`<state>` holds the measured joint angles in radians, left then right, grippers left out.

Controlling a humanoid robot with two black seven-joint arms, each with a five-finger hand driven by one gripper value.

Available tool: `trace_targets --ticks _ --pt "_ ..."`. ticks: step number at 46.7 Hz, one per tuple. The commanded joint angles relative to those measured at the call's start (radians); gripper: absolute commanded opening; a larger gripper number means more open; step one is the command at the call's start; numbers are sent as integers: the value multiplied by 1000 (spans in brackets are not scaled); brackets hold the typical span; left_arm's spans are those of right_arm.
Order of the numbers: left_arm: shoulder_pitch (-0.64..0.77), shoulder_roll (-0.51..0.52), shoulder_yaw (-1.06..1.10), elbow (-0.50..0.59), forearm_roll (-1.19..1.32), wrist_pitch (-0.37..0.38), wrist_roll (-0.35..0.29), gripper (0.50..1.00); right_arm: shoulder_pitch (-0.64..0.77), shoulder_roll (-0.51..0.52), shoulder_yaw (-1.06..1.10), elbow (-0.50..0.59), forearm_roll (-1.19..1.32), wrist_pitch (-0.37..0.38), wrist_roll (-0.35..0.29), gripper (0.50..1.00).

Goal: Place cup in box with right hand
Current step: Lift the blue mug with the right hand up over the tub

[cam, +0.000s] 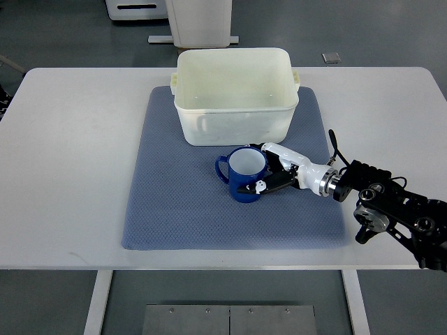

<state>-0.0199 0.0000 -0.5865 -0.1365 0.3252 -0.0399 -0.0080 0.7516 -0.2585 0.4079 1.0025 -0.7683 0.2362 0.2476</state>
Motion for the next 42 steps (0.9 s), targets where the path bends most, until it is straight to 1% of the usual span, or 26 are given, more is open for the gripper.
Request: trace_targets --ticks 1,3,10,18,28,31,37,42 --pt "0 0 0 0 0 0 0 1000 0 5 2 4 3 -5 12 500" --pt "0 0 -1 0 0 0 0 1000 0 7 6 4 6 -8 24 500" --pt "0 0 -1 0 0 0 0 1000 11 4 23 21 15 -8 104 500" --pt "0 0 0 0 0 0 0 1000 12 -10 95 44 21 0 114 500" --pt "0 0 0 0 0 0 0 1000 23 -68 138 82 24 40 136 500" --pt "0 0 0 0 0 0 0 1000 25 -85 144 91 32 43 139 500" --pt "0 0 -1 0 0 0 0 1000 41 -122 146 117 47 43 165 500" --pt "0 0 -1 0 0 0 0 1000 71 -137 160 116 69 43 165 500"
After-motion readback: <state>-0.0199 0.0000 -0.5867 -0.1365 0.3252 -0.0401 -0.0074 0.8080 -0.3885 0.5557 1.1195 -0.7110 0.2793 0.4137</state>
